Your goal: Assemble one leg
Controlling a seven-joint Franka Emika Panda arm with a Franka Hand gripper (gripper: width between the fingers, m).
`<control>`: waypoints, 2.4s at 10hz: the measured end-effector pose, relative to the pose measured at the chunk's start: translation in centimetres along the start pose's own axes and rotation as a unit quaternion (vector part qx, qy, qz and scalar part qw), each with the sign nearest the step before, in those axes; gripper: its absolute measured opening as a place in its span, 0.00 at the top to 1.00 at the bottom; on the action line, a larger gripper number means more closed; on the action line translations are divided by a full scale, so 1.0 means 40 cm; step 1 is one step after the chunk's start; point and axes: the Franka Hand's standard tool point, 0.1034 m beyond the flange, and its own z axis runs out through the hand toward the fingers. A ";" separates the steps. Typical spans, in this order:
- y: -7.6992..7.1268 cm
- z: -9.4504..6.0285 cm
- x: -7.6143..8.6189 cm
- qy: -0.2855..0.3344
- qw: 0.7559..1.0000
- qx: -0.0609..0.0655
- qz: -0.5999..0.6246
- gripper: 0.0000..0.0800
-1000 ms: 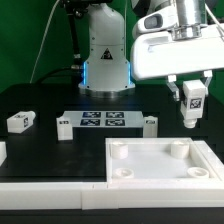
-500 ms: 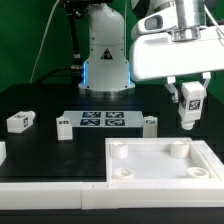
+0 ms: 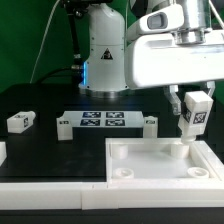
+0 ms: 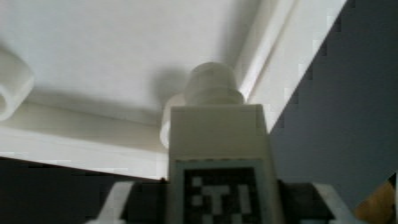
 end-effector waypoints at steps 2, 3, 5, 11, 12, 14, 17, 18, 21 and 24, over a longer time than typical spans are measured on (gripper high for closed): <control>-0.010 0.012 0.040 -0.010 1.000 0.006 -0.006 0.64; -0.012 0.017 0.041 -0.011 1.000 0.007 -0.006 0.64; -0.012 0.017 0.040 -0.011 1.000 0.007 -0.006 0.64; 0.034 0.030 0.059 0.018 1.000 -0.002 -0.020 0.64; 0.046 0.037 0.075 0.030 0.999 -0.005 -0.024 0.64; 0.051 0.051 0.080 0.038 0.999 -0.006 -0.025 0.64; 0.028 0.071 0.069 0.038 0.999 -0.003 -0.028 0.64; 0.018 0.078 0.066 0.043 0.999 -0.003 -0.030 0.64; 0.024 0.087 0.070 0.065 0.997 -0.008 -0.032 0.64; 0.026 0.100 0.060 0.062 0.998 -0.008 -0.032 0.64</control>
Offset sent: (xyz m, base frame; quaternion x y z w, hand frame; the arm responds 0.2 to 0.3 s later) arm 0.0000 0.0000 0.0000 0.0000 0.0000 0.0000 1.0000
